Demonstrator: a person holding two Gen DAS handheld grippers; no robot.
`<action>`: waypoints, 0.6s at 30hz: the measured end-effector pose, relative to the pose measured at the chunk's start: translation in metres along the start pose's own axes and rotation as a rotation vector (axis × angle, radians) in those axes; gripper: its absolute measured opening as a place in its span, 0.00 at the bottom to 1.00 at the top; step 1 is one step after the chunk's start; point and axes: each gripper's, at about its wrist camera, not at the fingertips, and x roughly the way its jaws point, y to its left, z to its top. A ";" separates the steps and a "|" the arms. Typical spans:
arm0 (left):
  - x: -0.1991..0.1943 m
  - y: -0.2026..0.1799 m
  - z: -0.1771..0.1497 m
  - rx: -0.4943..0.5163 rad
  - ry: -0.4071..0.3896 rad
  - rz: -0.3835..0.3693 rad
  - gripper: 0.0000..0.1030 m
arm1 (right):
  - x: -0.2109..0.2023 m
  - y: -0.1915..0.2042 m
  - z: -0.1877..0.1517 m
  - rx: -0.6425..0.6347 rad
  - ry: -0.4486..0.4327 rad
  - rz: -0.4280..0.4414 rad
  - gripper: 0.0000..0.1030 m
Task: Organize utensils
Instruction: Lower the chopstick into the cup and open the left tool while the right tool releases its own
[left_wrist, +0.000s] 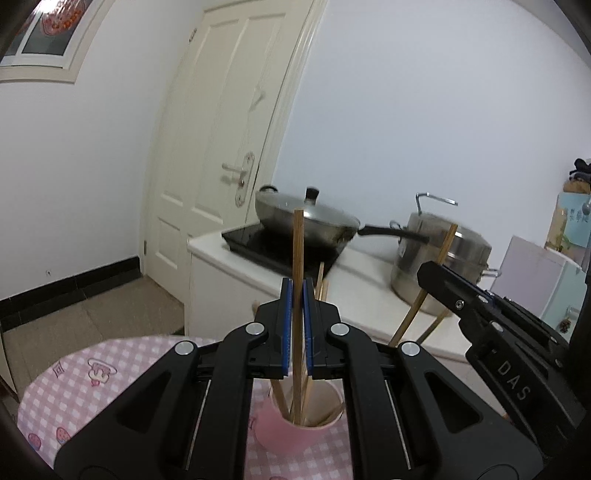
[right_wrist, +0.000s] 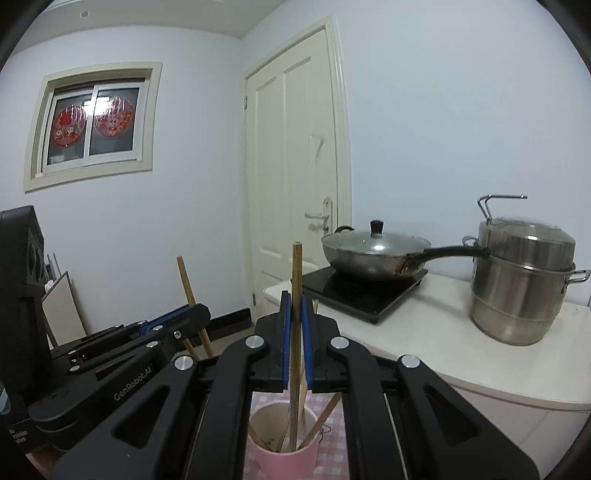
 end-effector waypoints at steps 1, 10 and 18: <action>0.001 0.000 -0.003 0.004 0.005 0.002 0.06 | 0.001 0.000 -0.003 0.000 0.010 0.002 0.04; 0.004 0.000 -0.024 0.043 0.067 -0.009 0.06 | 0.008 -0.001 -0.022 0.004 0.080 0.007 0.04; 0.003 0.001 -0.032 0.050 0.102 -0.015 0.06 | 0.008 -0.003 -0.032 0.004 0.116 0.008 0.04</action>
